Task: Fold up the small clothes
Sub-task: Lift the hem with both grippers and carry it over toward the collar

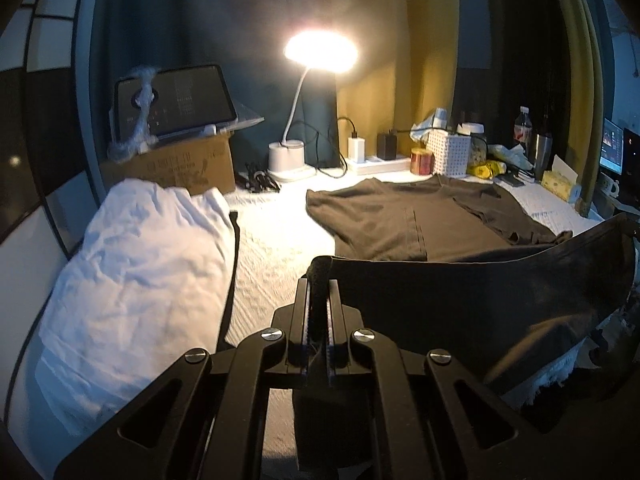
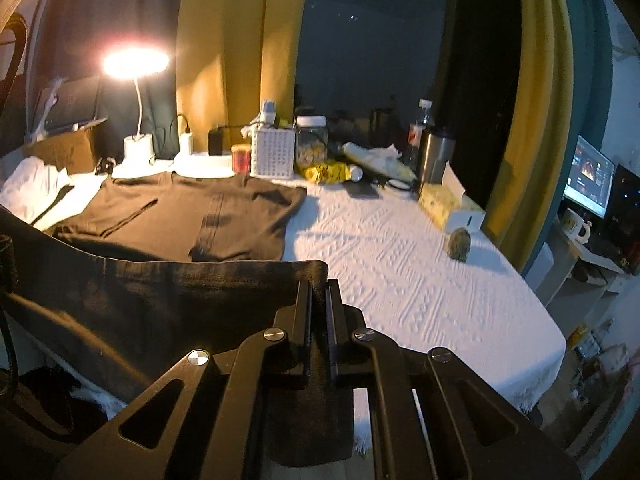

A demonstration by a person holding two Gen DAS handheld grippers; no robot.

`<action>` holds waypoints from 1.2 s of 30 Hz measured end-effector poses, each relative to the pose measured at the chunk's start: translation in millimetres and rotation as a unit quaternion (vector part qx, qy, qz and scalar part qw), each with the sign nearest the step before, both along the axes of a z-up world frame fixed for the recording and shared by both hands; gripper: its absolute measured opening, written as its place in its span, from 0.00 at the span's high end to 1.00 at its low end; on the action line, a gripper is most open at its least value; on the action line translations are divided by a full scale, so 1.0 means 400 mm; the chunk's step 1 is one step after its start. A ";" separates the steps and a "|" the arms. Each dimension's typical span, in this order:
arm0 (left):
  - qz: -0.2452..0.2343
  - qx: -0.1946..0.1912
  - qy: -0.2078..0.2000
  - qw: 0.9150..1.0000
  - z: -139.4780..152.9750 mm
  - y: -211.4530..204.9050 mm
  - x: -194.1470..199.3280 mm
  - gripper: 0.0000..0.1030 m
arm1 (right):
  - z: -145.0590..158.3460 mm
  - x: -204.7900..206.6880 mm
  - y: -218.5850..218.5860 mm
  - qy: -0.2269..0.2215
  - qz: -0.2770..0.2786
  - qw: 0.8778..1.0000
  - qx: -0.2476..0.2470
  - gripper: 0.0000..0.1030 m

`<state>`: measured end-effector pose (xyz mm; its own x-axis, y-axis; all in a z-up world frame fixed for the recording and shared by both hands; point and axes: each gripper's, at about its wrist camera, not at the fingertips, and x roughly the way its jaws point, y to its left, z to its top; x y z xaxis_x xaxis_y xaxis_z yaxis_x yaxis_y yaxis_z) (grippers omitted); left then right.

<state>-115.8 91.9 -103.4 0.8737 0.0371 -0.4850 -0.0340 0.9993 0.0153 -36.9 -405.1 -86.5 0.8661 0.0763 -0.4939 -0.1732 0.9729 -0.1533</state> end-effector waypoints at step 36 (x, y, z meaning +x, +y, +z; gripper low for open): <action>0.016 0.011 -0.057 0.998 0.130 0.038 0.197 0.95 | 0.126 0.220 0.014 -0.036 -0.001 0.999 0.022 0.93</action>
